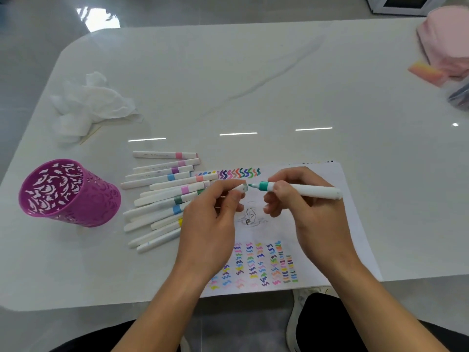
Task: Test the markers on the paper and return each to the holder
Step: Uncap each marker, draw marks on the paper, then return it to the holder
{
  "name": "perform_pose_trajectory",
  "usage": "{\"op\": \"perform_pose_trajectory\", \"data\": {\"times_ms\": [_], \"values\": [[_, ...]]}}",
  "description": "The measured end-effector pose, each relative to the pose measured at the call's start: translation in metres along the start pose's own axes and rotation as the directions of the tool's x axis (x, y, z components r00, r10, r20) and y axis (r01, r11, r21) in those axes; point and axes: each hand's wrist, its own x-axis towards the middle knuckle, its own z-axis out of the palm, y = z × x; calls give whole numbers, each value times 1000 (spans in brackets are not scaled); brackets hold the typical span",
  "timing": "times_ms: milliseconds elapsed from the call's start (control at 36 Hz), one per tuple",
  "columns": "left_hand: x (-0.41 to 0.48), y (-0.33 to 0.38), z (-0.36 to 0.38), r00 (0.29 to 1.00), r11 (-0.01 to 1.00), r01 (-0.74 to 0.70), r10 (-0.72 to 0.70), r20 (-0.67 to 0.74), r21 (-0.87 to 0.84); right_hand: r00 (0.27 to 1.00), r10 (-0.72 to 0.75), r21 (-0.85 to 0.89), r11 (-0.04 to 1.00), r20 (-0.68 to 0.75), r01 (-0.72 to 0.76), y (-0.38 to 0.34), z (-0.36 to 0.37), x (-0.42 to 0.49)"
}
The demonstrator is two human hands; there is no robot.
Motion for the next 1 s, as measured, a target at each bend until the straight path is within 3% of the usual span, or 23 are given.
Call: {"op": "perform_pose_trajectory", "data": {"times_ms": [194, 694, 1000], "values": [[5, 5, -5, 997, 979, 60, -47, 68, -196, 999, -27, 74, 997, 21, 26, -9, 0, 1], [3, 0, -10, 987, 979, 1, 31, 158, -202, 996, 18, -30, 999, 92, -16, -7, 4, 4], [-2, -5, -12, 995, 984, -15, 33, 98, -176, 976, 107, 136, 982, 190, -134, 3, 6, 6]]}}
